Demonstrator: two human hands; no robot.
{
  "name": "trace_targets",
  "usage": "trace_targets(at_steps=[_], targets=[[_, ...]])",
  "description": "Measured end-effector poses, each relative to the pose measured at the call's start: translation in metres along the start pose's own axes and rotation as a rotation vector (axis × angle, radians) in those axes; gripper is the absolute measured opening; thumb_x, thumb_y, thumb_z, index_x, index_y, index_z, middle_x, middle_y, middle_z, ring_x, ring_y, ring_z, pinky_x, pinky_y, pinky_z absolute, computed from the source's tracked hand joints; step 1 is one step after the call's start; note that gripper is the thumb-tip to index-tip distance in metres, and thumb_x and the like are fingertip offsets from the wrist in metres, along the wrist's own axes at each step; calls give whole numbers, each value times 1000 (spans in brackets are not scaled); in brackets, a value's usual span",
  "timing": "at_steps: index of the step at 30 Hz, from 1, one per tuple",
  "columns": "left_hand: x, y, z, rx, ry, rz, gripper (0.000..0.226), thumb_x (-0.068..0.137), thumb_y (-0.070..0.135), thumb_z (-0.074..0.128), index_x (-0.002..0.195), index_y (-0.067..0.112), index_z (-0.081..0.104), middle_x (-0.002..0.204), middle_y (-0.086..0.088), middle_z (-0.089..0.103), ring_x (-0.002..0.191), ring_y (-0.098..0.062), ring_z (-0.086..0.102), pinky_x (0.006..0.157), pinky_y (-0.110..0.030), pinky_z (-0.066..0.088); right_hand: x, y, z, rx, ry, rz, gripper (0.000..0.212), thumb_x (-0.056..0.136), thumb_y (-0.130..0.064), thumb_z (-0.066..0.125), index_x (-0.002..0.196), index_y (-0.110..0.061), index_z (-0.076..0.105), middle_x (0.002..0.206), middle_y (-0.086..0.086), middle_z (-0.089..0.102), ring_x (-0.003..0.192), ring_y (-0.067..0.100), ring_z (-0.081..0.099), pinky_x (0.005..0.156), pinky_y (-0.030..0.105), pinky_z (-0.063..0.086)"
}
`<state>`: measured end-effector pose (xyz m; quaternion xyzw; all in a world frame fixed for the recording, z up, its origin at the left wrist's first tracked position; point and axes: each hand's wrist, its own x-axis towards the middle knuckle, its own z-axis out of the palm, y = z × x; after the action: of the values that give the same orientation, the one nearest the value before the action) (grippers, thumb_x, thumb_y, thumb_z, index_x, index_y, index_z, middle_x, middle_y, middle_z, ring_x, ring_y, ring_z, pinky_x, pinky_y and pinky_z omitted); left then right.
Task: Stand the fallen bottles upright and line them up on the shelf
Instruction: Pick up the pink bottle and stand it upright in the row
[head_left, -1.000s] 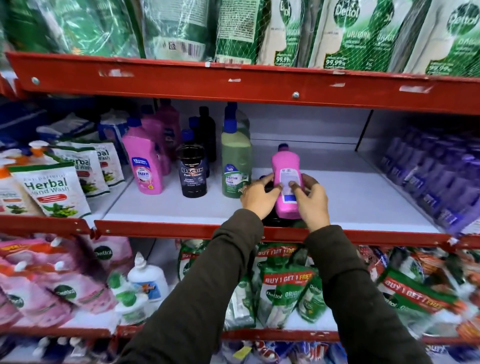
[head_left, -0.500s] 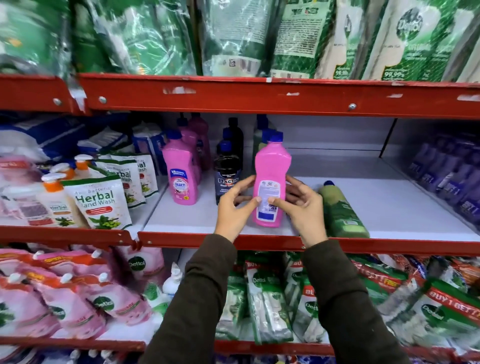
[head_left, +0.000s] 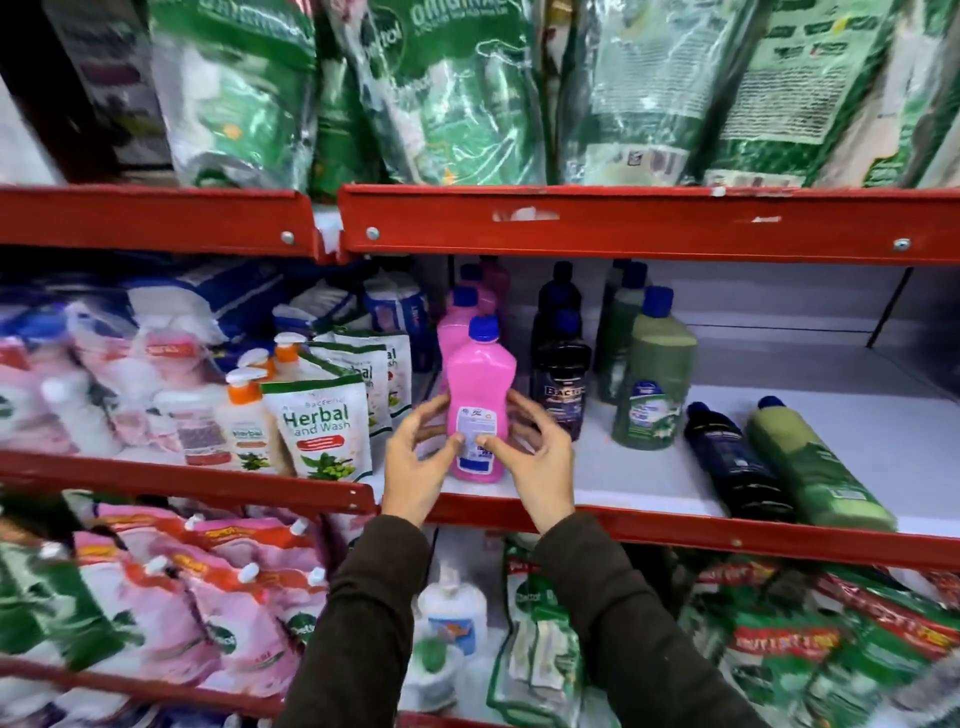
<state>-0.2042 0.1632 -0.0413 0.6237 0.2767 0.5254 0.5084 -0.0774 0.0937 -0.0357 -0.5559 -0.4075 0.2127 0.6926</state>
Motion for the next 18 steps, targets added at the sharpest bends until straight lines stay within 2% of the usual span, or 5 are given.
trace_targets(at_steps=[3, 7, 12, 14, 18], targets=[[3, -5, -6, 7, 8, 5, 46, 86, -1, 69, 123, 23, 58, 121, 0, 65, 116, -21, 62, 82, -16, 55, 1, 4, 7, -12, -14, -21, 66, 74, 4, 81, 134, -12, 59, 116, -7, 70, 106, 10, 70, 98, 31, 56], [4, -9, -5, 36, -18, 12, 48, 86, 3, 69, 118, 36, 56, 124, 9, 65, 120, -7, 59, 100, -23, 47, 2, 5, 4, -16, -46, -16, 63, 75, -2, 82, 131, -17, 58, 117, -9, 69, 108, 4, 69, 95, 25, 56], [4, -12, -8, -3, -13, 18, 37, 93, 14, 63, 128, 25, 55, 125, 9, 64, 117, -6, 62, 95, -20, 50, 1, 10, 6, -29, 11, -6, 48, 74, -4, 84, 110, -21, 57, 109, -8, 68, 103, 2, 69, 93, 22, 56], [5, -12, -7, -43, 24, 12, 27, 99, 19, 54, 124, 25, 57, 122, 9, 66, 118, -10, 63, 96, -24, 51, -1, 13, 8, -49, 9, -9, 45, 77, -9, 83, 114, -20, 60, 113, -4, 70, 105, 4, 69, 96, 25, 56], [7, -17, -7, 5, 75, -9, 22, 102, 23, 45, 110, 35, 61, 120, -3, 67, 117, -25, 63, 102, -44, 51, -1, 17, 10, -171, -2, -24, 49, 85, -19, 76, 132, -22, 63, 120, 6, 64, 103, 10, 66, 95, 30, 57]])
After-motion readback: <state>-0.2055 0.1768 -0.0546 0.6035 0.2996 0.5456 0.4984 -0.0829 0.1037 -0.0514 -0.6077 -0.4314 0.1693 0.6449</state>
